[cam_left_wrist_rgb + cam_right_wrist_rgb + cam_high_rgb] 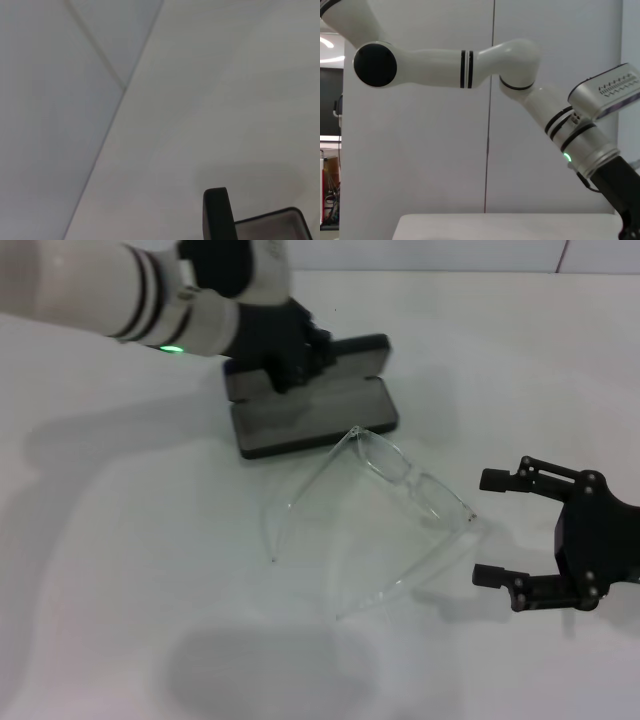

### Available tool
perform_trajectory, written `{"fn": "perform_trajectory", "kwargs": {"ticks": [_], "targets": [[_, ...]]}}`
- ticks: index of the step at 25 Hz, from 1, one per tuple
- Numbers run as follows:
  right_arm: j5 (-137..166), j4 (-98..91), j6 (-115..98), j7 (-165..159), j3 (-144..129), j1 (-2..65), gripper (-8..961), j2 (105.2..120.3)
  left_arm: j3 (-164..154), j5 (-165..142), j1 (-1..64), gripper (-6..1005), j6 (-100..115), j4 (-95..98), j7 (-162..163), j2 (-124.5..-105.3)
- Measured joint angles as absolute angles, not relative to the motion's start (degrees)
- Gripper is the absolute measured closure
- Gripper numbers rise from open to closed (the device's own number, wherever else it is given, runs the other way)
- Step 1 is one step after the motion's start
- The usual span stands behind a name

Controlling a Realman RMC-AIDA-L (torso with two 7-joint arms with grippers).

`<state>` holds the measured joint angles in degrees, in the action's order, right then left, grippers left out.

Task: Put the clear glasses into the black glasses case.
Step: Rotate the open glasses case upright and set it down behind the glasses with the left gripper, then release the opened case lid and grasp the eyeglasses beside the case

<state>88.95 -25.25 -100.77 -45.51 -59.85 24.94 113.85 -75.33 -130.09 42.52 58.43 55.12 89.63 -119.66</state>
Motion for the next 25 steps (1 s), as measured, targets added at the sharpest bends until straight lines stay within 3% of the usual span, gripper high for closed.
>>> {"fn": "perform_trajectory", "kwargs": {"ticks": [20, 25], "targets": [[88.7, -24.9, -99.9, -45.3, -59.6, 23.2, 70, 114.71, -79.9, -124.7, 42.7, 727, 61.6, 54.7, 84.9, -119.75], [88.3, -25.3, -98.6, -45.6, -59.4, 23.4, 73, 114.71, -79.6, -122.8, 40.2, 558, 61.8, 58.2, 84.8, -119.79]]}}
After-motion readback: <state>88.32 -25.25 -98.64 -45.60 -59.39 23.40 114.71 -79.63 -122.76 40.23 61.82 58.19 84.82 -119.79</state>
